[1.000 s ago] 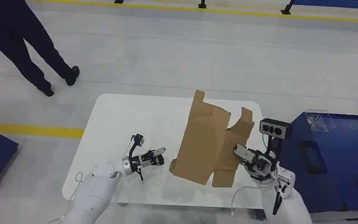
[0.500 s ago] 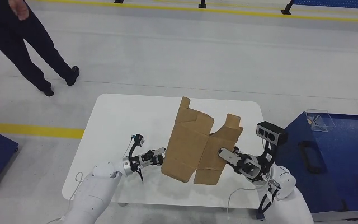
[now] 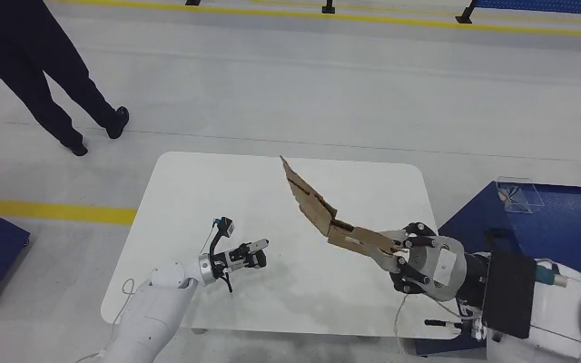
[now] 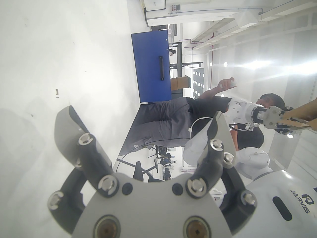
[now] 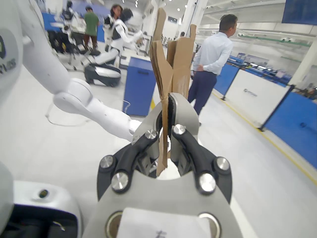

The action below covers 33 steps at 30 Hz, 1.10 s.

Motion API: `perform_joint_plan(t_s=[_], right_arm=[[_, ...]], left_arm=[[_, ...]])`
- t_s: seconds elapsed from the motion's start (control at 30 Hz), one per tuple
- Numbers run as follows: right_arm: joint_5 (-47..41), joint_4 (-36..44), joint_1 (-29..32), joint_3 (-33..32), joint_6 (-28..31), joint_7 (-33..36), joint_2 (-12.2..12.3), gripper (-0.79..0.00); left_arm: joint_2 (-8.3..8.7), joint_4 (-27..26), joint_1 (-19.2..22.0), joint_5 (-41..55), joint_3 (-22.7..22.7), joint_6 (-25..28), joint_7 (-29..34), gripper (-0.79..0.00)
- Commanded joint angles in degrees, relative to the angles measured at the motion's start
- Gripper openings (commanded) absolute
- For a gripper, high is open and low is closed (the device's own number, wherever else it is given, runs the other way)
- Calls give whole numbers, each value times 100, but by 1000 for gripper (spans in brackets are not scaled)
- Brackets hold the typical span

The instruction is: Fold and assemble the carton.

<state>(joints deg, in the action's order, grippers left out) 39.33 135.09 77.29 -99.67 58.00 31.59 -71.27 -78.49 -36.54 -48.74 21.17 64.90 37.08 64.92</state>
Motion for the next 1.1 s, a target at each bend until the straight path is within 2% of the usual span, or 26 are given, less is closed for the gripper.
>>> perform_joint_plan(t_s=[0.0, 0.23, 0.3, 0.47, 0.53, 0.63, 0.73, 0.87, 0.97, 1.07], right_arm=[[1462, -45, -259, 185, 0, -737, 75, -785], [6095, -45, -651, 720, 0, -3781, 509, -785], [7354, -45, -679, 845, -202, -4705, 615, -785], [10070, -45, -221, 1254, -1628, -6664, 880, -785], [11062, -45, -33, 1296, -2463, -7040, 960, -785], [12064, -45, 317, 1392, -3648, -7310, 1027, -785], [12462, -45, 651, 1469, -4414, -7327, 1051, -785], [12367, -45, 973, 1476, -4863, -7376, 1065, -785], [11098, -45, 1060, 1246, -4497, -7500, 1054, -785], [9241, -45, 1002, 680, -3654, -7645, 1048, -785]], left_arm=[[0, 0, 0, 0, 0, 0, 0, 0], [0, 0, 0, 0, 0, 0, 0, 0], [0, 0, 0, 0, 0, 0, 0, 0], [0, 0, 0, 0, 0, 0, 0, 0], [0, 0, 0, 0, 0, 0, 0, 0], [0, 0, 0, 0, 0, 0, 0, 0], [0, 0, 0, 0, 0, 0, 0, 0], [0, 0, 0, 0, 0, 0, 0, 0], [0, 0, 0, 0, 0, 0, 0, 0], [0, 0, 0, 0, 0, 0, 0, 0]])
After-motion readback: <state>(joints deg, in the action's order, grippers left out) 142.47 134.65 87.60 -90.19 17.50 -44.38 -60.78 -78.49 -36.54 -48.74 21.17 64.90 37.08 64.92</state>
